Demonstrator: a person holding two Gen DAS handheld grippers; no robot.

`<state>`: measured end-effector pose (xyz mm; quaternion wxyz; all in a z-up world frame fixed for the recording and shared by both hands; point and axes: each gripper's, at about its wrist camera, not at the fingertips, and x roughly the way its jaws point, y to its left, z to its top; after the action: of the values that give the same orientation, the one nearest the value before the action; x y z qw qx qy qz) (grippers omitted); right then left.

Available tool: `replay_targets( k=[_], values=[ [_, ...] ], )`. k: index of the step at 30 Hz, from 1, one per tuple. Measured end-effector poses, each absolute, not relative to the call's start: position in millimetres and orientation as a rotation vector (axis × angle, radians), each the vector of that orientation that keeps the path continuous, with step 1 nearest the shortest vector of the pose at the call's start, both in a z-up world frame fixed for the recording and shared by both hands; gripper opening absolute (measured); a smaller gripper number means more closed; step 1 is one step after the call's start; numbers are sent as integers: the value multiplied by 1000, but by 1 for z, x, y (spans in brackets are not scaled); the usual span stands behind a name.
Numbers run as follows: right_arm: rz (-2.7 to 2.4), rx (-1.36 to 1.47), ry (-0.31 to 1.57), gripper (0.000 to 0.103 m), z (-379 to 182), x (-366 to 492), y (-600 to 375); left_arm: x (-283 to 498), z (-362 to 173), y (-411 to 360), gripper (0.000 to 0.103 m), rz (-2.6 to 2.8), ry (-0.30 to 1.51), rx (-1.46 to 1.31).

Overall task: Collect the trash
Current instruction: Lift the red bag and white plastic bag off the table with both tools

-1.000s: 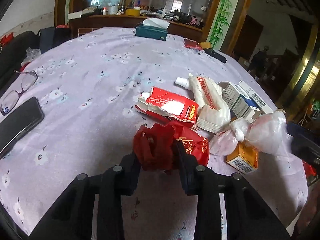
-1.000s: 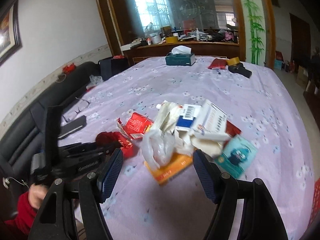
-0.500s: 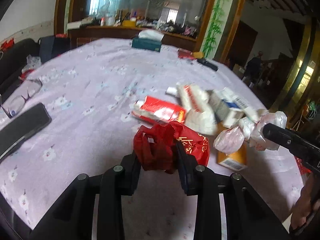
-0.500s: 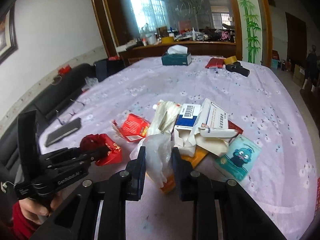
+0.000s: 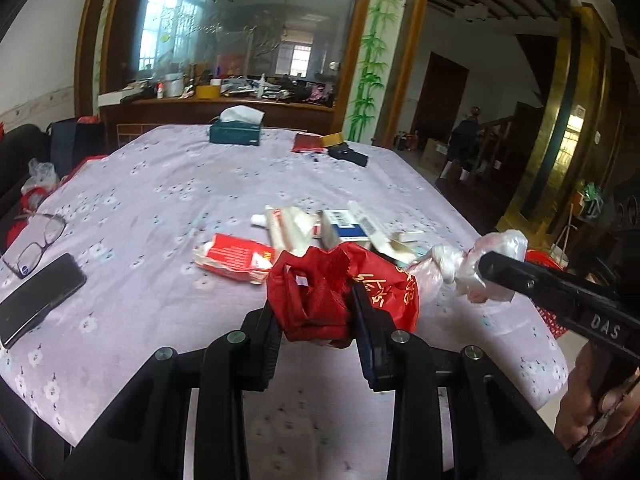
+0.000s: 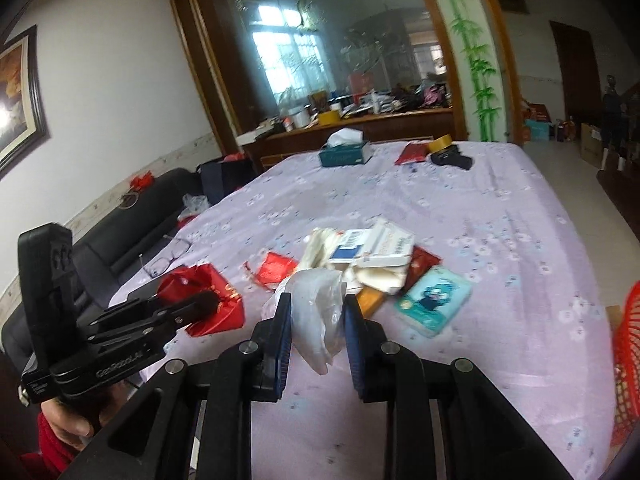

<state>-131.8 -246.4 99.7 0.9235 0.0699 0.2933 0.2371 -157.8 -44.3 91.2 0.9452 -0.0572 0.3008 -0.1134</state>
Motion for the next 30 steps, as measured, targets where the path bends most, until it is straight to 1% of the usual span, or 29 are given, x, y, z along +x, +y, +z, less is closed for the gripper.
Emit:
replay_targets(
  k=[11,20,30],
  values=[
    [363,186,598,26,90,-139,-289,-163,80,-78,31,-216,581,-39],
    [348,179,606,26,86,-140,-292,-156,72,-88,31,-210,601,-17],
    [344,182,615,27,84,-139,-292,-156,66,-99,31,-135,585,38]
  ],
)
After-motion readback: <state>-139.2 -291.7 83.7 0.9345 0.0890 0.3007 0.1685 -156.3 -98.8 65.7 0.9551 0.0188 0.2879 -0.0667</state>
